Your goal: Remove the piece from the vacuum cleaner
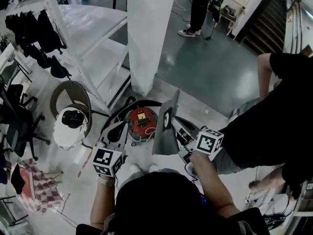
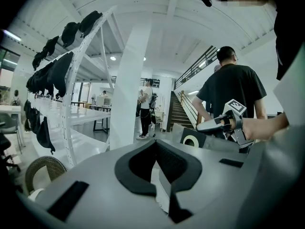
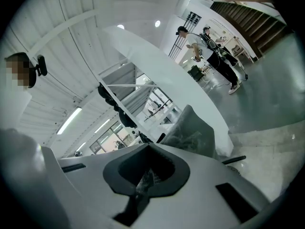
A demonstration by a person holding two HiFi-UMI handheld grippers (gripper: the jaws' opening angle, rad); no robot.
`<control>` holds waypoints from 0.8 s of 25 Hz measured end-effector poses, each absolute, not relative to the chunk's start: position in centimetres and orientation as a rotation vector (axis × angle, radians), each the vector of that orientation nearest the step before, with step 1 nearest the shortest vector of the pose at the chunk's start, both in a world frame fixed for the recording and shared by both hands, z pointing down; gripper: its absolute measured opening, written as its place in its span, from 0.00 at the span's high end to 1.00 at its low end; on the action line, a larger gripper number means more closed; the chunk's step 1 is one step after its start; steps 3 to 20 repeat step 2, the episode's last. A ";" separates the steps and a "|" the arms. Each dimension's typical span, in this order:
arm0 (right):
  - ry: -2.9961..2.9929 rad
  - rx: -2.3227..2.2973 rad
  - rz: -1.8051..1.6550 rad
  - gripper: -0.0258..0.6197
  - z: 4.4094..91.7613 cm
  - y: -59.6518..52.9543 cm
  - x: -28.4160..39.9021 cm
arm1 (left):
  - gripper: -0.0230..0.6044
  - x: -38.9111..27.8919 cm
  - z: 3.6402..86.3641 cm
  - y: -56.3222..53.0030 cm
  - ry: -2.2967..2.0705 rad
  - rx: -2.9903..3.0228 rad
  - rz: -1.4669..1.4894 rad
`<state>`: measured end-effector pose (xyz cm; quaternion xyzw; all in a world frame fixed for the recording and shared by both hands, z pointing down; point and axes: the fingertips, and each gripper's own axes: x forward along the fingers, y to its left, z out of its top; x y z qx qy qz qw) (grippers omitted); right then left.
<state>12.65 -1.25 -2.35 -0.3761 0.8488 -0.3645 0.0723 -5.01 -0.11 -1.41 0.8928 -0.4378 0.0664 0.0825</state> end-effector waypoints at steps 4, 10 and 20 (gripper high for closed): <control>2.559 -1.126 -1.086 0.92 -2.7 -1.3 12.4 | 0.93 -5.2 -1.6 -0.2 -1.309 2.669 0.197; 2.559 -1.126 -1.086 0.92 -2.7 -1.3 12.4 | 0.93 -5.2 -1.6 -0.2 -1.309 2.669 0.197; 2.559 -1.126 -1.086 0.92 -2.7 -1.3 12.4 | 0.93 -5.2 -1.6 -0.2 -1.309 2.669 0.197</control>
